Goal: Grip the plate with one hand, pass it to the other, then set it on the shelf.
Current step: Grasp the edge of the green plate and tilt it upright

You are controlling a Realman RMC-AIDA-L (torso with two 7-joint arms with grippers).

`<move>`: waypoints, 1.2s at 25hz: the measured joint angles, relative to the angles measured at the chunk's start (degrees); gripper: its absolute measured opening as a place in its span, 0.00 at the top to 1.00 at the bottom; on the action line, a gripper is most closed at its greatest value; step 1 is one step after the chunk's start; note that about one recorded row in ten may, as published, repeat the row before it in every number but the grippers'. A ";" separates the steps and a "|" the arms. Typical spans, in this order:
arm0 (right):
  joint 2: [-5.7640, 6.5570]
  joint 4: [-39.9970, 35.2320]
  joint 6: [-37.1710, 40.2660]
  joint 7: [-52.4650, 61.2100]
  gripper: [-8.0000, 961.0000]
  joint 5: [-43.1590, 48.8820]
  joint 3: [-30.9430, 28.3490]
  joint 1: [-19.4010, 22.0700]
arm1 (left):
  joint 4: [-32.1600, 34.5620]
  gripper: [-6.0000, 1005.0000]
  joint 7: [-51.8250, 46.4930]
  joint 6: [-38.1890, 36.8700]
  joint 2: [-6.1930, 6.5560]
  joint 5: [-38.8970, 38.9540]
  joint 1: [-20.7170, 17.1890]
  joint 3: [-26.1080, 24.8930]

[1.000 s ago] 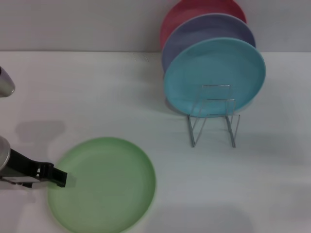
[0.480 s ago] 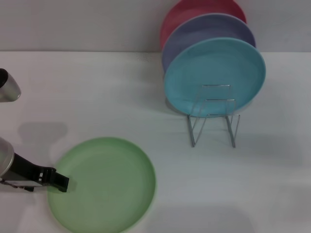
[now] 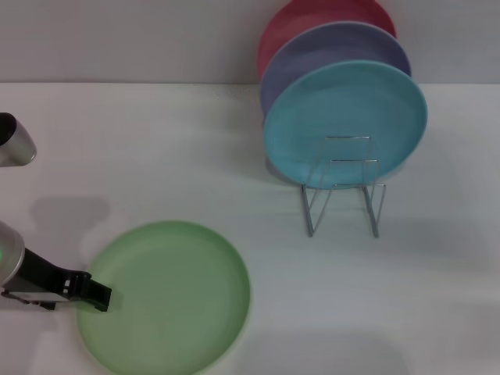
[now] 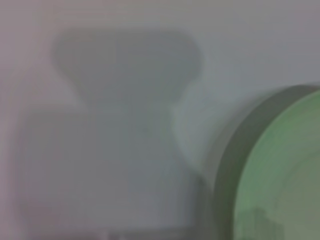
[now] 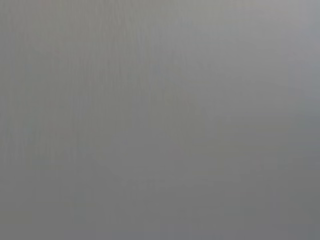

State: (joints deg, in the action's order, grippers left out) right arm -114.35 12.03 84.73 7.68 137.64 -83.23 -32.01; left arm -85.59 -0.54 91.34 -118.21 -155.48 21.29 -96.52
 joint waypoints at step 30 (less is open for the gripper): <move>0.46 0.00 -0.01 0.05 0.16 -0.16 0.00 -0.46 | 4.86 0.50 0.47 -1.10 0.09 -0.70 3.79 -0.30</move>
State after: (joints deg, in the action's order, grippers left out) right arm -113.89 12.04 84.72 7.73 137.48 -83.23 -32.47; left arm -80.72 -0.08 90.24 -118.12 -156.18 25.08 -96.82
